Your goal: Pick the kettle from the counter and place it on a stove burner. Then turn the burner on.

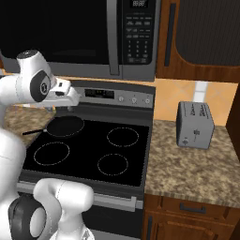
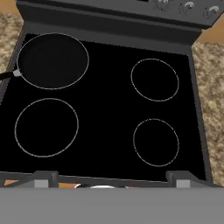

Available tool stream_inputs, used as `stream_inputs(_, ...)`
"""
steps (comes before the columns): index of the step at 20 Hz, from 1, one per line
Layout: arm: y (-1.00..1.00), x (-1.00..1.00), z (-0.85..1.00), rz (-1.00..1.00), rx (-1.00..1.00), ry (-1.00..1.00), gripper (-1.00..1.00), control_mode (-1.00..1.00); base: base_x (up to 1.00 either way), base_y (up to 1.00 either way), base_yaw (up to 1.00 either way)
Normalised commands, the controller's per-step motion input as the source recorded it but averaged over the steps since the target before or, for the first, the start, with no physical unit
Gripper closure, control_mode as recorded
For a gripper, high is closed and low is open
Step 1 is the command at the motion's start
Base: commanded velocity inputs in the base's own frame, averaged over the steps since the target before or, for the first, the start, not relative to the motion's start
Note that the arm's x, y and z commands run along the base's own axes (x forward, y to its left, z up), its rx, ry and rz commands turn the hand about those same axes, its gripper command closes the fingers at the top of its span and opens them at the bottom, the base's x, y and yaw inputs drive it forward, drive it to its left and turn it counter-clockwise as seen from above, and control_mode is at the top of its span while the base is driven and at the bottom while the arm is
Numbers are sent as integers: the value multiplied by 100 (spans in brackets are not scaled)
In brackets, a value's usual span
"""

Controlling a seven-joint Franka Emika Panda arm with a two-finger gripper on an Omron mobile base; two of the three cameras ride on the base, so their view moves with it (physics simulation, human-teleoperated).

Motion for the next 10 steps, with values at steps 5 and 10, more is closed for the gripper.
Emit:
stream_inputs(5, 100, -42, 0, 0, -9, -8, -100, -100, 0, 0, 0)
stream_inputs(10, 100, -74, 0, 5, -1, -8, -100, -100, 0, 0, 0)
